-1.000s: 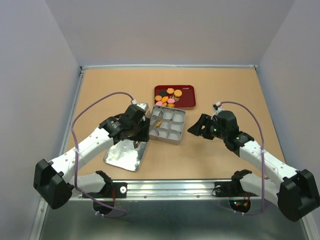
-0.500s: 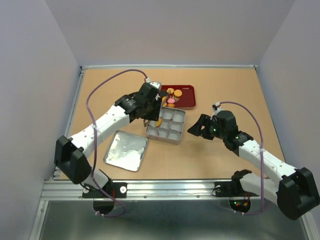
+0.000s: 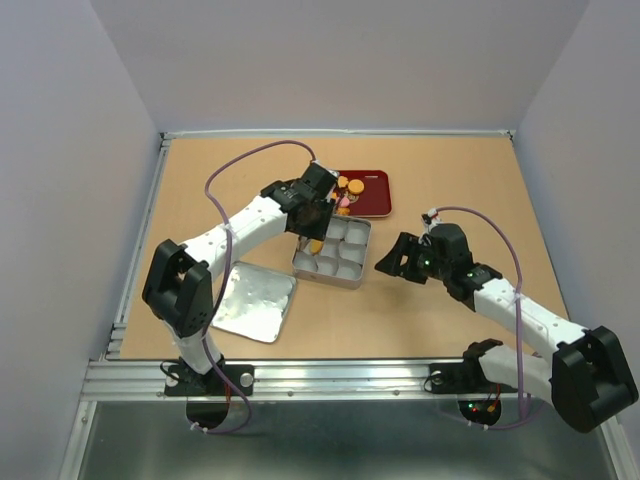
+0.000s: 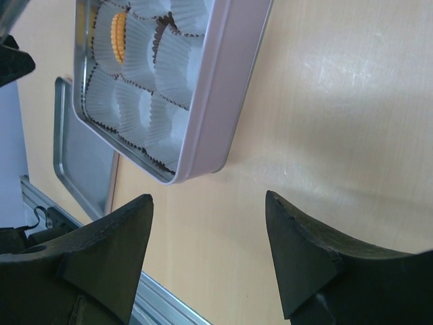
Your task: Pack the cookies
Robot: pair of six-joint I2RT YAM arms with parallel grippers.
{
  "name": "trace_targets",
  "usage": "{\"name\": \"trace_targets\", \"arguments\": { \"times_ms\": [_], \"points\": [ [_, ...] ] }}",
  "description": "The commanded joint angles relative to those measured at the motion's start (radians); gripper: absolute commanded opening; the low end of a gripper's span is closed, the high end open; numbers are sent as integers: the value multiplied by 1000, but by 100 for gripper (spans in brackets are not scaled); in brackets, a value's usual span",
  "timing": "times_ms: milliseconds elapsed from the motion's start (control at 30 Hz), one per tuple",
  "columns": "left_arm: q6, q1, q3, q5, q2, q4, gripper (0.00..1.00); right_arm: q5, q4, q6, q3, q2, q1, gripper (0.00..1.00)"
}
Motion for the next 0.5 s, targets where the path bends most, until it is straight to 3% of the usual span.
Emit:
{"name": "trace_targets", "arguments": {
  "times_ms": [0, 467],
  "points": [
    [21, 5, 61, -8, -2, -4, 50, 1, 42, -16, -21, -4, -5, 72],
    [26, 5, 106, -97, 76, -78, 50, 3, 50, -13, -38, -21, -5, 72]
  ]
}}
